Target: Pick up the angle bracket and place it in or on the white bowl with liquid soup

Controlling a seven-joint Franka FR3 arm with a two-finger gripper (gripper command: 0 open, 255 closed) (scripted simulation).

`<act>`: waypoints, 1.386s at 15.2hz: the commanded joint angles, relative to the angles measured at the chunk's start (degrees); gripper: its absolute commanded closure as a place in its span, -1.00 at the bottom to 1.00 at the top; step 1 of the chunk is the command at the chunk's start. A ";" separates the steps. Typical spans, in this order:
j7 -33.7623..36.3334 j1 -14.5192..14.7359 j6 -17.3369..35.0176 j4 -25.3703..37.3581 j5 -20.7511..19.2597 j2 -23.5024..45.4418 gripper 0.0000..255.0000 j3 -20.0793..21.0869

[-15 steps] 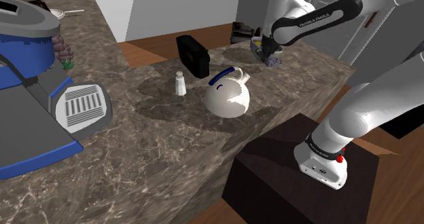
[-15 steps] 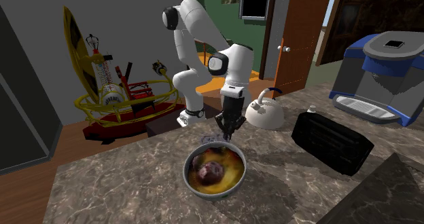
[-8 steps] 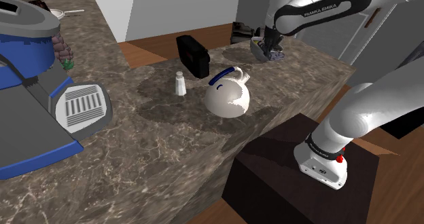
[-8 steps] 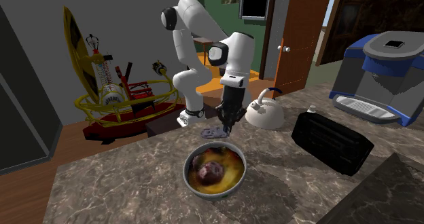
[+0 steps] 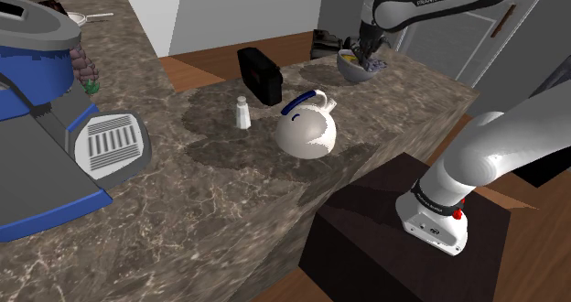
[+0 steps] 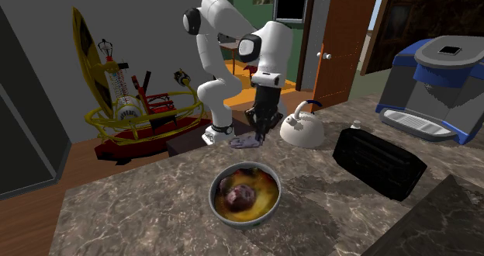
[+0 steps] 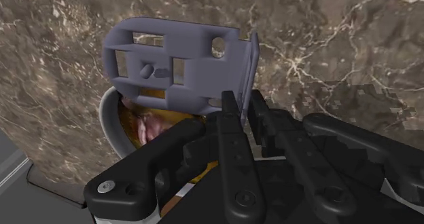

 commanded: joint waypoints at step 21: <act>-13.44 -1.53 -4.32 30.00 7.11 22.70 1.00 -6.52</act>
